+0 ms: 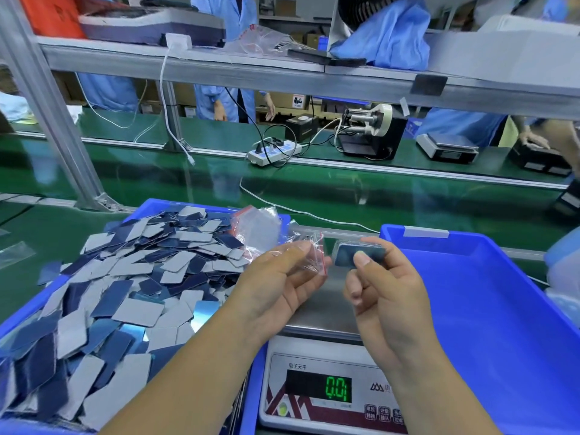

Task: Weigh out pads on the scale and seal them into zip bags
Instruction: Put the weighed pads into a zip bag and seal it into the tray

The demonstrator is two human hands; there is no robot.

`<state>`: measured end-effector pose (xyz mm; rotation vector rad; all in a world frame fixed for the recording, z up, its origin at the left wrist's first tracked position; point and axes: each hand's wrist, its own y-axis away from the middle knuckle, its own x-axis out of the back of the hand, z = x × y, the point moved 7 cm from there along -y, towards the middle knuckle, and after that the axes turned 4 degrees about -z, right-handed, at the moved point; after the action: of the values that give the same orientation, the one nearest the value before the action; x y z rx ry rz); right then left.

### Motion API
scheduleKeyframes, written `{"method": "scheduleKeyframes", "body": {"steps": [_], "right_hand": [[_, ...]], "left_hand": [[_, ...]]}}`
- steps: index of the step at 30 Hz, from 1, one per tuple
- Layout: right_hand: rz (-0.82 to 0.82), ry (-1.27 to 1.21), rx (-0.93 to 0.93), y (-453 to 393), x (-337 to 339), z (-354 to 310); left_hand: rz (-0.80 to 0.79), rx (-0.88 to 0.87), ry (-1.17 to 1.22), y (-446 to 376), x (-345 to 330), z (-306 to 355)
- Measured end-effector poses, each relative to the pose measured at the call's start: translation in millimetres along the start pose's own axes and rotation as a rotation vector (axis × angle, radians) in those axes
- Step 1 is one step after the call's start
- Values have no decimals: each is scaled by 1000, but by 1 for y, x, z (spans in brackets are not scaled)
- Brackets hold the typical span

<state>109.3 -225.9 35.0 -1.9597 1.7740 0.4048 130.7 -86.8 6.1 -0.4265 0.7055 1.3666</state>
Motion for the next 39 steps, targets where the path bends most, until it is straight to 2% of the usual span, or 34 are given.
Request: {"method": "scheduleKeyframes", "body": {"steps": [5, 13, 29, 35, 39], "right_hand": [[30, 66, 20, 0, -2, 9], [70, 39, 83, -4, 5, 11], [114, 63, 105, 2, -1, 17], [195, 50, 125, 2, 7, 16], [150, 56, 94, 4, 4, 17]], "left_hand": [[6, 29, 57, 1, 0, -2], [-36, 58, 73, 2, -2, -2], [32, -36, -111, 6, -1, 5], [-40, 16, -101, 9, -6, 2], [-34, -17, -105, 10, -8, 3]]}}
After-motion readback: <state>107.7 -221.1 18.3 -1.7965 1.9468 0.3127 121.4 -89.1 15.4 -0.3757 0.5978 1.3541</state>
